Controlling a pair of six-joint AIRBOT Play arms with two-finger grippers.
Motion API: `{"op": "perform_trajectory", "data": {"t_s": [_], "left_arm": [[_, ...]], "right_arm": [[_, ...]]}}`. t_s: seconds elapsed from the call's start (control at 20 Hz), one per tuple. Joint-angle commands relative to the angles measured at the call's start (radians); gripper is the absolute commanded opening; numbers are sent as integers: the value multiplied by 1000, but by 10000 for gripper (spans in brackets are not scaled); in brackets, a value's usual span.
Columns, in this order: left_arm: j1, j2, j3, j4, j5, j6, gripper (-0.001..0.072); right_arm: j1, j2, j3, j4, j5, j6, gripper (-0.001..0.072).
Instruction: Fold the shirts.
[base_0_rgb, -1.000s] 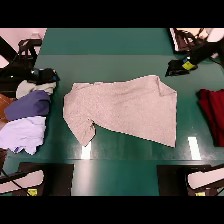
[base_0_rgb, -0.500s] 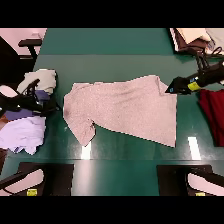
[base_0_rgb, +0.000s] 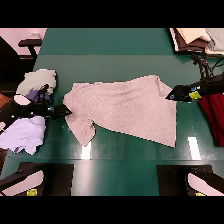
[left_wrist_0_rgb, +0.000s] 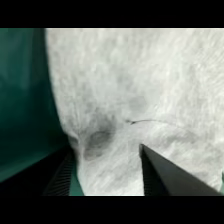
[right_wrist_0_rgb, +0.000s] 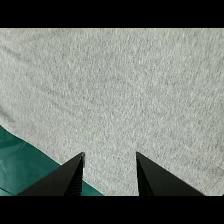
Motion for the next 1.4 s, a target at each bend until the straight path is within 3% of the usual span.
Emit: {"op": "perform_trajectory", "data": {"t_s": [0.0, 0.3, 0.35, 0.4, 0.45, 0.7, 0.8, 1.0, 1.1, 1.15, 1.2, 1.35], "left_arm": [[-33, 1, 11, -18, 24, -19, 16], [-33, 62, 137, -10, -72, 16, 22], [-33, 73, 144, -10, -71, 16, 22], [-33, 76, 148, -11, -72, 15, 22], [-33, 76, 147, -15, -71, 15, 22], [-33, 76, 147, -18, -74, 15, 22], [-33, 76, 147, -18, -76, 15, 22], [-33, 76, 147, -18, -78, 15, 22], [-33, 79, 147, -18, -91, 16, 22], [-33, 94, 148, -14, -97, 18, 22], [-33, 124, 148, -14, -94, 23, 22], [-33, 265, 217, 43, -114, 1, 22]], "right_arm": [[-26, 6, -8, -5, 61, 0, 376], [-249, 114, -329, -102, 94, 2, 381], [-304, 139, -409, -124, 97, 2, 421], [-359, 156, -477, -136, 97, 2, 518], [-414, 167, -545, -132, 92, 2, 530], [-505, 186, -739, -43, -8, 0, 426], [-494, 186, -771, 38, -70, -15, 426], [-364, 163, -777, 53, -128, -12, 422], [-287, 136, -774, 52, -144, -13, 129], [-253, 127, -761, 51, -143, -13, 53], [-224, 126, -737, 50, -133, -13, 14], [-171, 201, -575, 49, -88, -13, 13]]}}
